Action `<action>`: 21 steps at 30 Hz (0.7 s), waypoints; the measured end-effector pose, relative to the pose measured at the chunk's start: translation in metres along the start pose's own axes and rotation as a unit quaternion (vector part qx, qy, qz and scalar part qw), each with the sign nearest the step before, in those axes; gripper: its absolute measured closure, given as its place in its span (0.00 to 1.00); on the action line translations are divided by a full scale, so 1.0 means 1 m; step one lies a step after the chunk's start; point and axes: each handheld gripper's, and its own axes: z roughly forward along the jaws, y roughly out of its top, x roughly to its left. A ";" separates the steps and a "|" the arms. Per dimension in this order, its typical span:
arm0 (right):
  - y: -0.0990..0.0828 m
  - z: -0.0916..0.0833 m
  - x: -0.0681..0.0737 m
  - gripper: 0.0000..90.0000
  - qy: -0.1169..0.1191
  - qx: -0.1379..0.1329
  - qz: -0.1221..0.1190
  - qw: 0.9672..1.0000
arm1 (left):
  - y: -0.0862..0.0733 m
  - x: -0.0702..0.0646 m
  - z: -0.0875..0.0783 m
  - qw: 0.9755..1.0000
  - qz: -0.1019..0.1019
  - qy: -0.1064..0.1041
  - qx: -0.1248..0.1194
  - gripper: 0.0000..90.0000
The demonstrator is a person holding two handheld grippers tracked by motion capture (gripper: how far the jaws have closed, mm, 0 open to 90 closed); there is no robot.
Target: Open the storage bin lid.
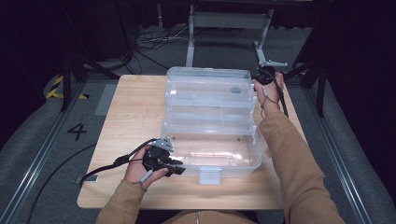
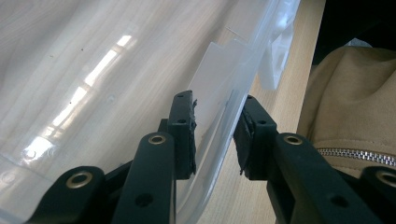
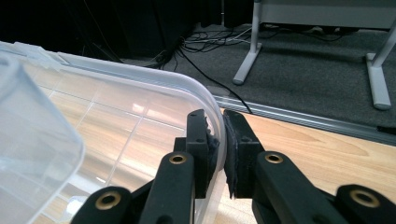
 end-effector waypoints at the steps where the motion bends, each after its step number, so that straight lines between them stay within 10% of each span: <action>1: -0.001 0.001 0.000 0.91 0.002 0.001 0.003 1.000 | 0.000 0.000 0.000 1.000 0.000 0.000 0.000 0.78; 21: -0.008 0.010 -0.006 0.91 0.006 0.023 0.032 0.999 | 0.000 0.000 0.000 1.000 0.001 0.001 0.000 0.78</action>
